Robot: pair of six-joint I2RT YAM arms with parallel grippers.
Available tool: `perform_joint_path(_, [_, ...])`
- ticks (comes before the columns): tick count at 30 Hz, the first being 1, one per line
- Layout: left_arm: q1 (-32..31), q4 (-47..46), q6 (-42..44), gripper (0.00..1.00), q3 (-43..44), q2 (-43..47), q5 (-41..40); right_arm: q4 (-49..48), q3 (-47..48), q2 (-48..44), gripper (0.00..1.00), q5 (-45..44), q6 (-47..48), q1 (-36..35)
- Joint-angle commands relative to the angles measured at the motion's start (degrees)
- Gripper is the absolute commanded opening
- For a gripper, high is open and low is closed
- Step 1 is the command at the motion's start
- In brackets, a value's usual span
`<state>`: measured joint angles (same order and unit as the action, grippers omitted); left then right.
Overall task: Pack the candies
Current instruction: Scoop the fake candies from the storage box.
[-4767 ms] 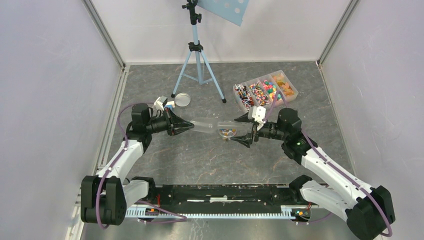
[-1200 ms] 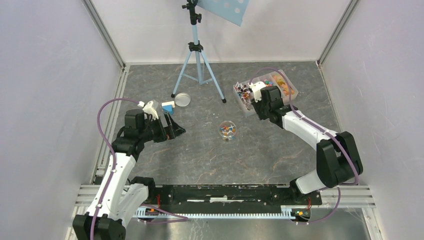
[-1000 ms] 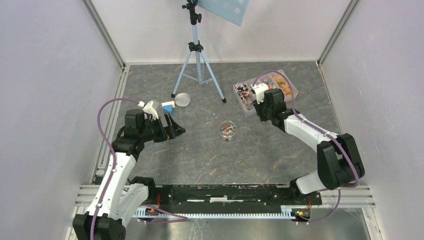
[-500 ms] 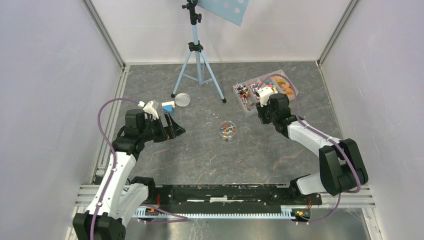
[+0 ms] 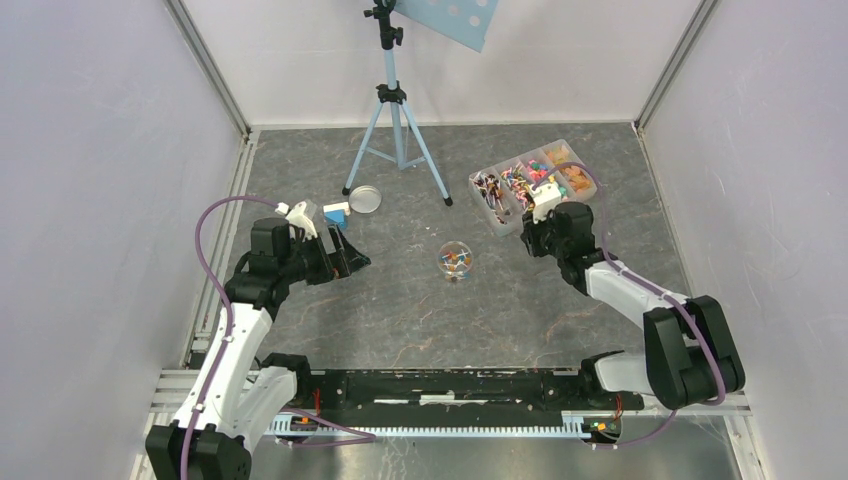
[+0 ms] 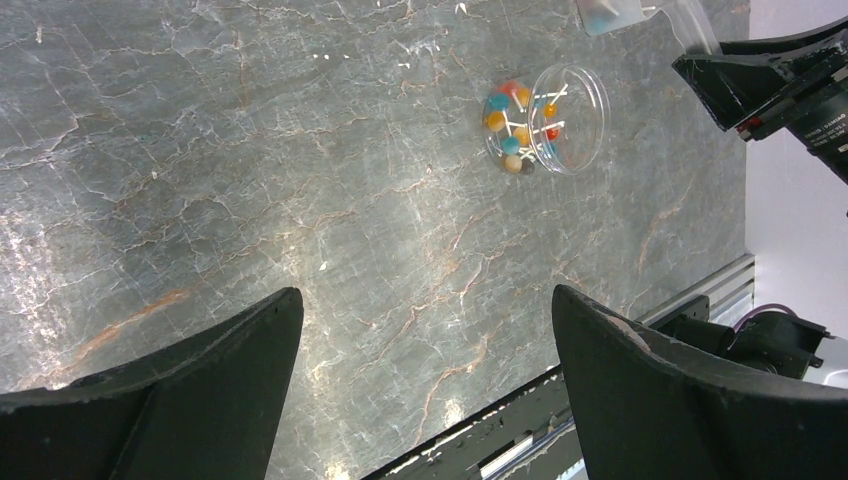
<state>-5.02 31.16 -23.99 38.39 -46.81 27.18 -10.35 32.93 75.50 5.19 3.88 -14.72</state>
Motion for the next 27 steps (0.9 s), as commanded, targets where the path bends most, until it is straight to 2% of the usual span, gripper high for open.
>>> perform_joint_path(1, [-0.26,-1.01,2.55,1.0,0.17,0.36,-0.19,-2.73,-0.68,-2.98,0.0,0.53,-0.72,0.64])
perform_joint_path(27, [-0.68,-1.03,2.54,1.0,0.14,0.9,-0.24,3.29,-1.36,-16.13,0.0,3.87,5.15,0.67])
